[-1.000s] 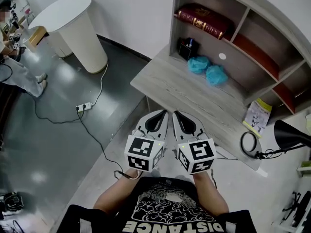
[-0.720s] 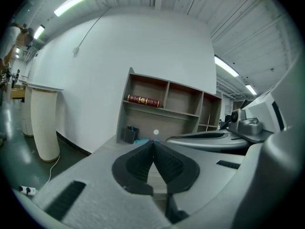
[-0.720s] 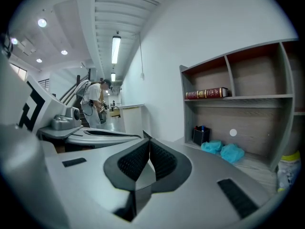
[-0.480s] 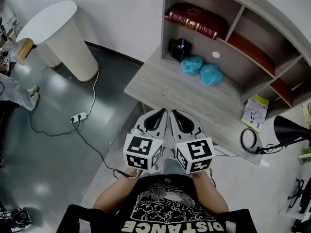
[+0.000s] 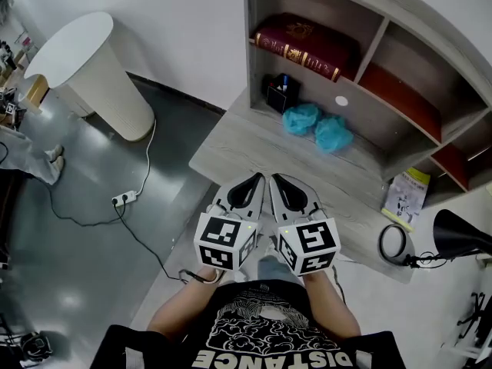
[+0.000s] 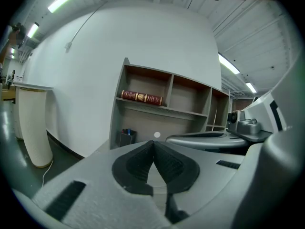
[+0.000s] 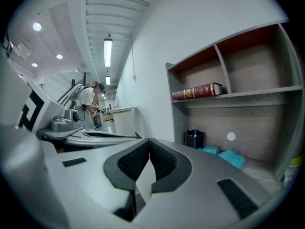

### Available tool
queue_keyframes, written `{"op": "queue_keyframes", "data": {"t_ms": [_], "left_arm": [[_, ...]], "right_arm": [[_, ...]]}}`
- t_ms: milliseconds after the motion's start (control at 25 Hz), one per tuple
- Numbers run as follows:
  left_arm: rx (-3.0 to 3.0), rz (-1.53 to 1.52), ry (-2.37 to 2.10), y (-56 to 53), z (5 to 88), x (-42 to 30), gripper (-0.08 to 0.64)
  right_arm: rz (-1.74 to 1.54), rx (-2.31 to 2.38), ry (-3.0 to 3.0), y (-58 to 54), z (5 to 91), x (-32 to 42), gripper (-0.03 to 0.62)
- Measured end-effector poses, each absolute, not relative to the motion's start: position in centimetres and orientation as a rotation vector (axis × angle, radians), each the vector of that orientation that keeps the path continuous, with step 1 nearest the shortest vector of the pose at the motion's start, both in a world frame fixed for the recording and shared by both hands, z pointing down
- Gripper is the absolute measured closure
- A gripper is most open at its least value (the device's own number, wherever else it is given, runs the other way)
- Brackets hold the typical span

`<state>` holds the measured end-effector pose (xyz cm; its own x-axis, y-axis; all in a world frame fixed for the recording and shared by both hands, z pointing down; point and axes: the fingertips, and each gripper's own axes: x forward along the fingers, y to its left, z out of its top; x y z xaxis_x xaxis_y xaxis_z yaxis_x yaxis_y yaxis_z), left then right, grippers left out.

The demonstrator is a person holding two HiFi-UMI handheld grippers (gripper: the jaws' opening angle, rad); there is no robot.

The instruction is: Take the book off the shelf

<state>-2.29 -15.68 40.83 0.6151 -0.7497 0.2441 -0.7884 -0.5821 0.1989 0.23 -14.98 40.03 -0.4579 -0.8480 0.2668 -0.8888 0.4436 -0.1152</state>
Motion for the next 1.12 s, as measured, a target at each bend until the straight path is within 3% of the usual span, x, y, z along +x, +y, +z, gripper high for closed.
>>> {"op": "queue_keyframes", "data": {"t_ms": [320,1120], "left_arm": [[2.497,0.115,-1.205,-20.7,40.9,1.5,0.551],[1.914,-0.576,-0.723,-32.6,35.1,4.7,0.549]], "right_arm": [[0.377,1.542,-2.533,-19.3,40.0,4.2,0.575],[0.325,1.616,-2.544,-25.1,37.5,8.5,0.575]]}}
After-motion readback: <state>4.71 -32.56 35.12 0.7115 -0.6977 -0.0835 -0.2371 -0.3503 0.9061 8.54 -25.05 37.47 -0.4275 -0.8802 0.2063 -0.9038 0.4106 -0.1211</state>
